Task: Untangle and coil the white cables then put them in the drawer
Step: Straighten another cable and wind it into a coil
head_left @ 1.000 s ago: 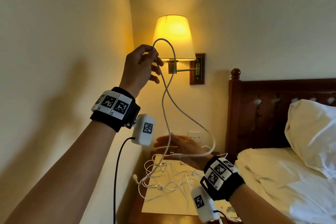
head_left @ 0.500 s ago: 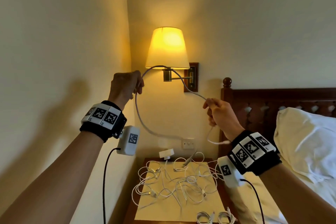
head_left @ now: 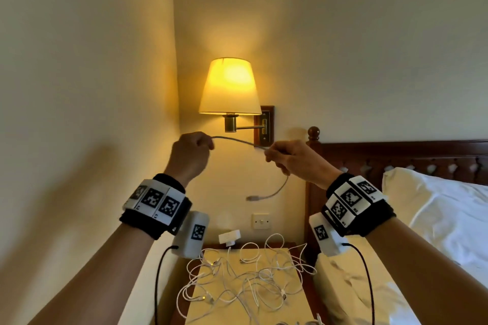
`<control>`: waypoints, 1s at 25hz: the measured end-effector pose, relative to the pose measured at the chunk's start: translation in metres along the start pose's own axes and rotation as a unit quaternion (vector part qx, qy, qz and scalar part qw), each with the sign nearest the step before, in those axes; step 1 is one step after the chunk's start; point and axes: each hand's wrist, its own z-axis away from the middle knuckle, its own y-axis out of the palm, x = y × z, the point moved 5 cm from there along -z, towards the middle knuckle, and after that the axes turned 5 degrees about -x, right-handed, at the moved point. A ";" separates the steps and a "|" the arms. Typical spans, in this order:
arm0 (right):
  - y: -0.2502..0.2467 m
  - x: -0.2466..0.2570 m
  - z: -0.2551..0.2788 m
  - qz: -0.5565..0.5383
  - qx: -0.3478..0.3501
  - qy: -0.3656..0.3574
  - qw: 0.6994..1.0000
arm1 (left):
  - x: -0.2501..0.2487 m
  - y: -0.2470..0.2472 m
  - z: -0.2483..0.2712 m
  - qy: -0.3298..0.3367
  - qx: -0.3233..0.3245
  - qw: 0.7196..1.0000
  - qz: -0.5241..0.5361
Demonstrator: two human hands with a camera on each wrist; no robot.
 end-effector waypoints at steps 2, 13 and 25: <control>-0.007 -0.009 0.006 -0.010 -0.005 -0.002 1.000 | 0.017 -0.011 -0.006 -0.025 -0.015 0.998 -0.058; 0.016 0.017 -0.001 0.041 0.078 -0.060 0.994 | -0.017 0.044 0.028 0.137 0.085 0.987 -0.027; -0.025 0.019 -0.013 0.011 -0.139 -0.053 0.989 | 0.026 0.067 0.016 -0.059 0.164 0.983 0.059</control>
